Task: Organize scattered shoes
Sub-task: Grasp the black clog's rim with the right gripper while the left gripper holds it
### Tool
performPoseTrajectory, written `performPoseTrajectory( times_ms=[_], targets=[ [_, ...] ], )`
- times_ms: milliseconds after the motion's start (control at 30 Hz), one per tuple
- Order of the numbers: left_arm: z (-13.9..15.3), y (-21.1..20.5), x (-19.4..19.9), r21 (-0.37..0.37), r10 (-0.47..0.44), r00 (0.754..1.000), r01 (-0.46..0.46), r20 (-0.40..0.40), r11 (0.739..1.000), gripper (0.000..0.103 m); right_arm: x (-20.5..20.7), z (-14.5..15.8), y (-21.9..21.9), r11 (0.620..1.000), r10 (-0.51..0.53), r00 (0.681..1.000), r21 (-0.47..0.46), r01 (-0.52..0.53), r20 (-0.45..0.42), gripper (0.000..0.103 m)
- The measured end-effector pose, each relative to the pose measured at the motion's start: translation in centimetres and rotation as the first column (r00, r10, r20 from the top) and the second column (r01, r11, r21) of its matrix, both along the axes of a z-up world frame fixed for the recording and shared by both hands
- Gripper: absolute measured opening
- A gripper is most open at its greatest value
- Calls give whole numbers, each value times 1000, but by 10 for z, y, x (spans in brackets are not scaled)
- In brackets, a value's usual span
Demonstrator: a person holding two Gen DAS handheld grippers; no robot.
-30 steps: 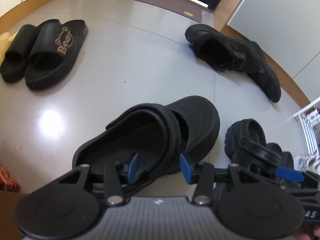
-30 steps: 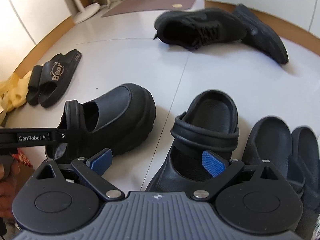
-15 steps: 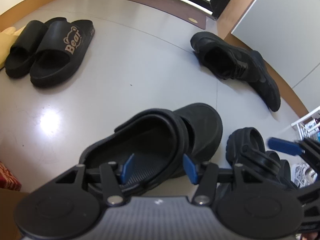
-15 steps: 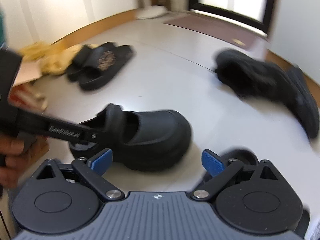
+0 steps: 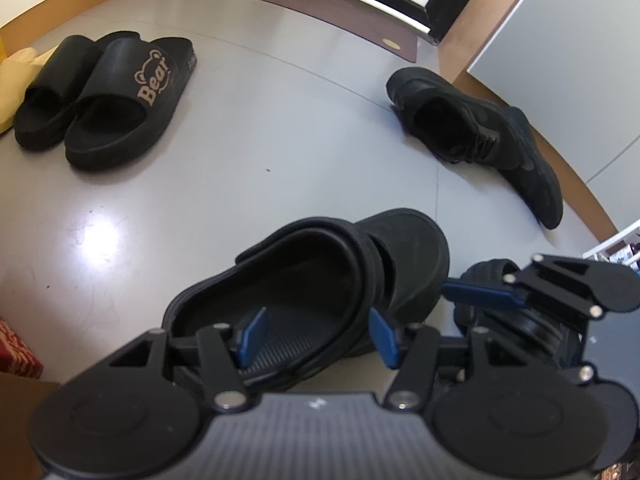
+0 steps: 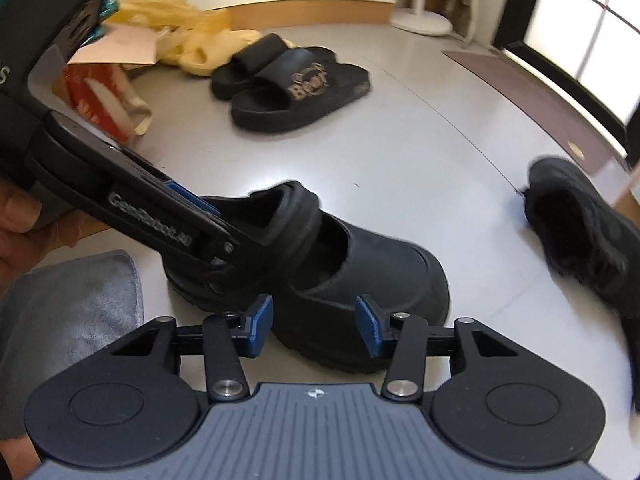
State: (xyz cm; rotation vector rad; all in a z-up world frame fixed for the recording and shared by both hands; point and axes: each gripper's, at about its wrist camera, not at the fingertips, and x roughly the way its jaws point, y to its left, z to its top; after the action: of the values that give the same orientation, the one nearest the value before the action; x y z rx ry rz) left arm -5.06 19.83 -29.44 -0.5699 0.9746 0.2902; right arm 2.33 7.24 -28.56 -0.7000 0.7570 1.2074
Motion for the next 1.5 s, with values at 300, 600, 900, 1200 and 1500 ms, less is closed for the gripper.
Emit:
performPoseTrajectory(
  times_ms=[300,600,900,1200,1500],
  targets=[
    [3,13,-13,25,80,997,-80,-1,997,58,-6,-12,25,996,82,997,-22,-82,-1,46],
    [-3,18,-18,18,100,995,-100,-20,995,58,-9,-22,33,993,111,994,-39,-111,-8,42],
    [-3,24,-21,44,128,992,-126,-23,991,58,-2,-20,37,998,-43,993,35,47,-114,9],
    [-5,29,-23,41,145,989,-143,-30,989,58,0,-1,41,998,-37,997,56,40,-64,81],
    [-8,30,-23,36,133,990,-132,-38,991,58,29,-23,35,996,-84,991,-13,83,-105,92]
  ],
)
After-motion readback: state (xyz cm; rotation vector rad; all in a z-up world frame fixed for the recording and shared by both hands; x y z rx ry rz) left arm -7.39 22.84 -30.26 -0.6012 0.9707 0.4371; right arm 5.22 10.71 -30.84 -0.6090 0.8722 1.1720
